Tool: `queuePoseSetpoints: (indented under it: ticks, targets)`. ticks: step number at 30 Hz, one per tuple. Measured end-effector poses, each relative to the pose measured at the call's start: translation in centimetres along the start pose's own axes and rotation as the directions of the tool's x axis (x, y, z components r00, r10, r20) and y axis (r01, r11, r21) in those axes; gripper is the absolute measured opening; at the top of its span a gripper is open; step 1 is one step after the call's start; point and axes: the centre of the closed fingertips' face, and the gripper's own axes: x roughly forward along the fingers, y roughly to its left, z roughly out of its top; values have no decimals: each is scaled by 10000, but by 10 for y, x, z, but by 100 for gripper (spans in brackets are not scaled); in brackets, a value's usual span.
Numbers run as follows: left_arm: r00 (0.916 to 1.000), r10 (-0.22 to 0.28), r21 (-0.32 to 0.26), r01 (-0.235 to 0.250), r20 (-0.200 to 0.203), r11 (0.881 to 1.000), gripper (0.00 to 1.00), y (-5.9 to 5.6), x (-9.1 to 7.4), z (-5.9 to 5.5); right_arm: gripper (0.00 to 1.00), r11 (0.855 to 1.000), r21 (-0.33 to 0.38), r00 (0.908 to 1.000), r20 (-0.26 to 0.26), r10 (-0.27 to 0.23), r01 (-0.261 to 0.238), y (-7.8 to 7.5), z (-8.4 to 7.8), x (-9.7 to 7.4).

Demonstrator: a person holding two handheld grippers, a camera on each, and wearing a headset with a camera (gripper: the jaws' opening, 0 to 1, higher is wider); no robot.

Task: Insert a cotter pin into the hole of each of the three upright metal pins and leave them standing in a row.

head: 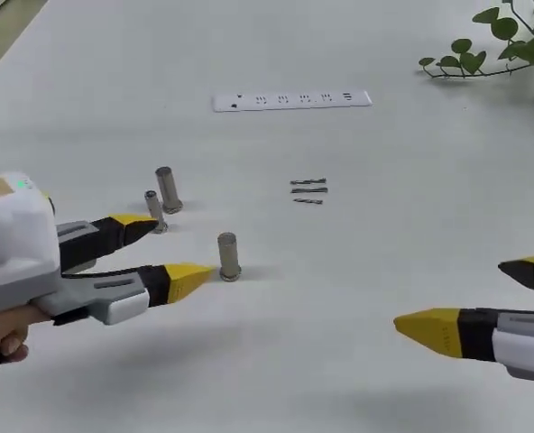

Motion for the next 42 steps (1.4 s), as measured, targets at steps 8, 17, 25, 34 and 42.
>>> queuePoseSetpoints:
  ticks: [8, 17, 25, 34, 42]
  targets:
    - [9994, -100, -604, 121, 340, 9981, 86, -12, -20, 7, 92, 9999, 71, 9999, 73, -131, 131, -5, 0, -3]
    - [9990, -73, -990, 116, 435, 9950, 99, -20, -25, 2, 92, 10000, 20, 9999, 111, -85, 84, -5, 4, -1]
    - [9984, 196, -1538, -112, 531, 9880, 99, -18, -25, -4, 91, 9995, -307, 10000, 4, 8, -8, -7, 11, 5]
    - [9993, 327, -2109, -279, 190, 9771, 99, -19, -26, -26, 89, 9939, -1099, 9996, -277, 94, -124, -11, 29, 15]
    - [9963, 766, -2358, -654, 384, 9696, 97, -11, -37, -25, 84, 9789, -1977, 9967, -723, 376, -513, -16, 40, 24]
